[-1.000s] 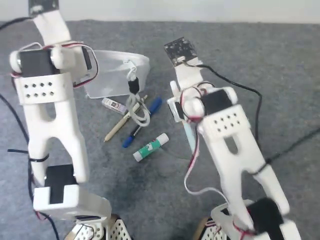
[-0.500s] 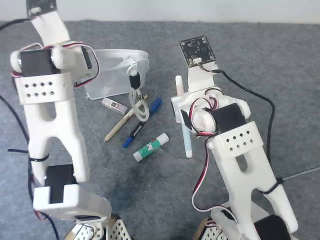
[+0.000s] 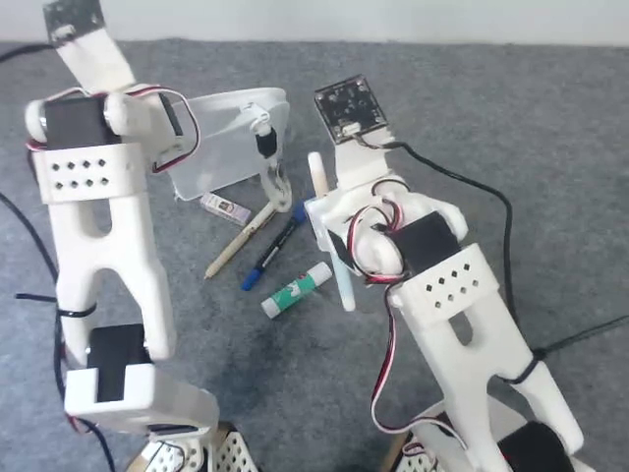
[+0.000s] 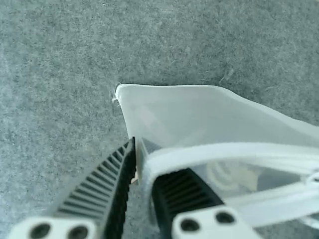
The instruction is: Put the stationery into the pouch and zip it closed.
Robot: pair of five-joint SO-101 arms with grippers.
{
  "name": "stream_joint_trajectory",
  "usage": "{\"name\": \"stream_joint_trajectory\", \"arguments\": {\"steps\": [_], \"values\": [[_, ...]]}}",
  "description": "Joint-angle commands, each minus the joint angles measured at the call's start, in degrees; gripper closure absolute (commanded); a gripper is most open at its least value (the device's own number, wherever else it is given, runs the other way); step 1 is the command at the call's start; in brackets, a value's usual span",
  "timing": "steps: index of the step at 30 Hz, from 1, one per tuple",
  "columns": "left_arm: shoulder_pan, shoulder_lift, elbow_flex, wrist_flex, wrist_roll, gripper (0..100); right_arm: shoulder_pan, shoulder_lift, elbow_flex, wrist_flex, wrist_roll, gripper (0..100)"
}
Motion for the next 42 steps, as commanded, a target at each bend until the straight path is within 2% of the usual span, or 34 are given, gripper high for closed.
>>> {"name": "stream_joint_trajectory", "arguments": {"steps": [1,18,32,42], "values": [[0.4,-1.0,-0.6,1.7,0.6,99,-0.5,-3.9,-1.6,-2.7,-0.2,99.2],[0.3,-0.8,-0.5,1.7,0.6,99,-2.4,-9.3,-1.6,-23.0,-0.1,99.2],[0.3,-0.4,-0.5,1.7,0.6,99,-2.3,-9.9,2.4,-22.2,-0.4,99.2],[0.3,-0.4,-0.5,1.7,0.6,99,-2.6,-22.6,8.4,-23.9,-0.5,99.2]]}}
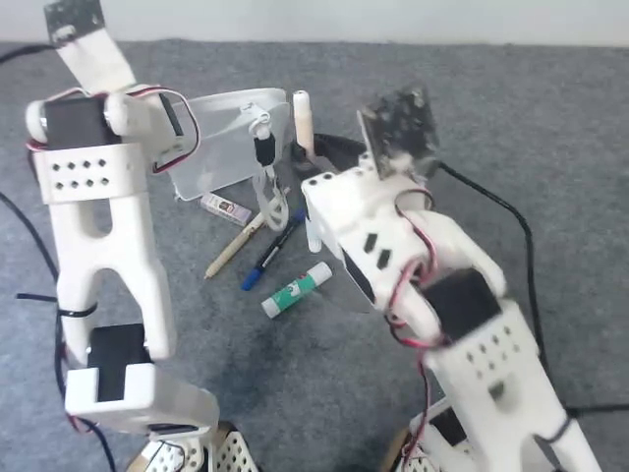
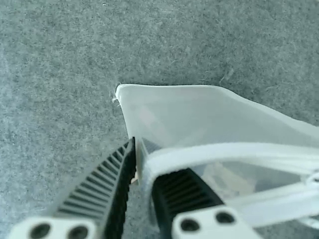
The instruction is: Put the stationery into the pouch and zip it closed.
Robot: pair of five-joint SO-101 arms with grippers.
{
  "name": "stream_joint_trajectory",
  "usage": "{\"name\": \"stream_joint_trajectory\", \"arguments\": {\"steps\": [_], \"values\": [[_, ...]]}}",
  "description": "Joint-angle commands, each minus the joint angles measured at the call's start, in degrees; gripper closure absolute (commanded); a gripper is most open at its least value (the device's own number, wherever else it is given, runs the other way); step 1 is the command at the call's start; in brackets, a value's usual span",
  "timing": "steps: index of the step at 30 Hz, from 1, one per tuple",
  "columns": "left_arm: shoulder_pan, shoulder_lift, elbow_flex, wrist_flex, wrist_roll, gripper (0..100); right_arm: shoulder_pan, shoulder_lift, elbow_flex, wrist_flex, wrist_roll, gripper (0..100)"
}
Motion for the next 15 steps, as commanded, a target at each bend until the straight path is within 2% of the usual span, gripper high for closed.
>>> {"name": "stream_joint_trajectory", "arguments": {"steps": [1,11,15], "values": [[0.3,-0.4,-0.5,1.7,0.6,99,-0.4,-4.6,0.5,-3.0,-0.5,99.2],[0.3,-0.4,-0.5,1.0,0.6,99,-0.4,-9.0,4.4,-8.7,-0.2,99.2],[0.3,-0.4,-0.5,1.1,0.6,99,-0.4,-9.9,5.6,-14.1,-0.2,99.2]]}}
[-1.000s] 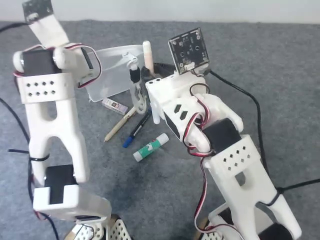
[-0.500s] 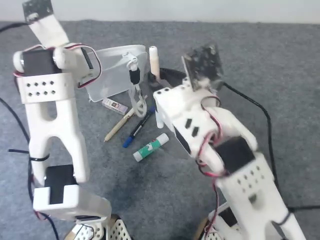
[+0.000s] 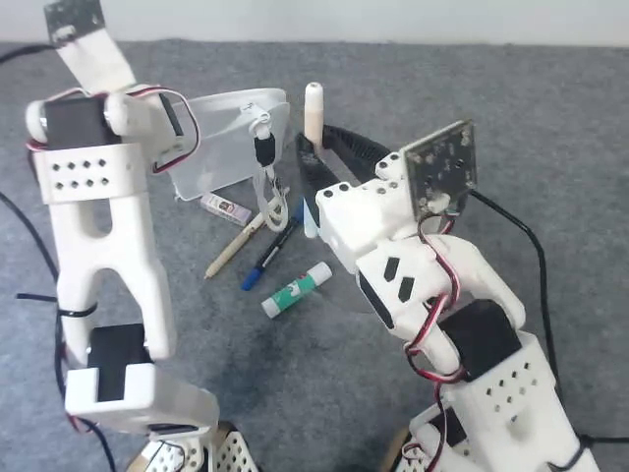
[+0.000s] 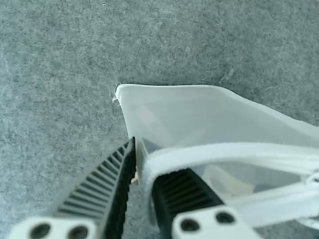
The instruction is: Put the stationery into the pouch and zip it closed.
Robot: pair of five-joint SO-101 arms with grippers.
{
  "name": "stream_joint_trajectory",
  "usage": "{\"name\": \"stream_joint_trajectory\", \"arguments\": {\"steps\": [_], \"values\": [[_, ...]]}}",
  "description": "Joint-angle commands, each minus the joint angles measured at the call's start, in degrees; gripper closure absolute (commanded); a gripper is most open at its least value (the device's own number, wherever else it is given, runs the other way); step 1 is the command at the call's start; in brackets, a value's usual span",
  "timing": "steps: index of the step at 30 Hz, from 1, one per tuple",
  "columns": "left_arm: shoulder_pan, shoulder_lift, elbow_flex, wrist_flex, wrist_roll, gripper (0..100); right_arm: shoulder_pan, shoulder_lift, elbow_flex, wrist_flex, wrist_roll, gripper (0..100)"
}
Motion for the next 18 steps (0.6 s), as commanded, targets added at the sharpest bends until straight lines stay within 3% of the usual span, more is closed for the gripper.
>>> {"name": "stream_joint_trajectory", "arguments": {"steps": [1,10,18], "values": [[0.3,-0.4,-0.5,1.1,0.6,99,-0.4,-2.0,-0.5,-5.9,-0.2,99.2],[0.4,-0.4,0.4,0.8,0.6,99,-0.5,-1.7,-0.5,-12.4,-0.1,99.2],[0.4,-0.4,0.5,0.9,0.6,99,-0.5,4.5,-0.7,-25.4,-0.1,99.2]]}}
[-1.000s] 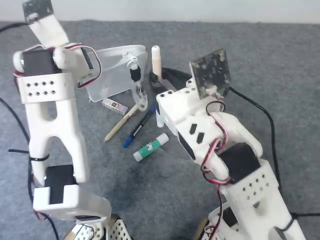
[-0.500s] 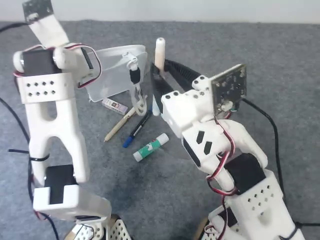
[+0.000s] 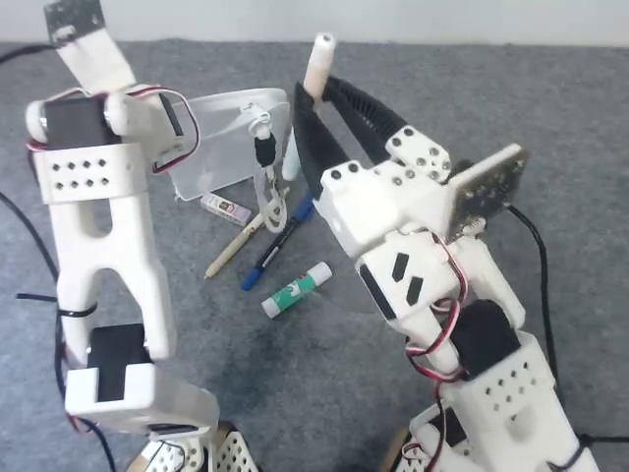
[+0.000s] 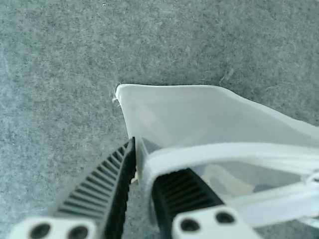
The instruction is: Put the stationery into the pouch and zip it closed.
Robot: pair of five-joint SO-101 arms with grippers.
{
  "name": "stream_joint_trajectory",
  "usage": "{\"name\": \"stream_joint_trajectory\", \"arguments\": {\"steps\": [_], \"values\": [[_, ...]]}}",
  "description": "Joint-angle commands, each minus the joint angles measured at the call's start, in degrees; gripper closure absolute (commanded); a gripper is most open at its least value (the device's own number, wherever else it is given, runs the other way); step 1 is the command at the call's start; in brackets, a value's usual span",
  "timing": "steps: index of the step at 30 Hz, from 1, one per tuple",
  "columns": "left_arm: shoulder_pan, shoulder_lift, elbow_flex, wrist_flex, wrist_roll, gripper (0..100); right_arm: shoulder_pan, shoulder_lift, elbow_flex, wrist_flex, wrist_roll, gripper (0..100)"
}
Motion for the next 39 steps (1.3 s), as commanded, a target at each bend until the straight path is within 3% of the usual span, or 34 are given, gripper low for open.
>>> {"name": "stream_joint_trajectory", "arguments": {"steps": [1,39], "values": [[0.4,-0.4,0.5,0.9,0.6,99,-0.5,3.8,-0.9,-5.9,-0.1,99.2],[0.4,-0.4,0.5,0.9,0.6,99,-2.9,25.0,-0.5,-37.7,-0.4,99.2]]}}
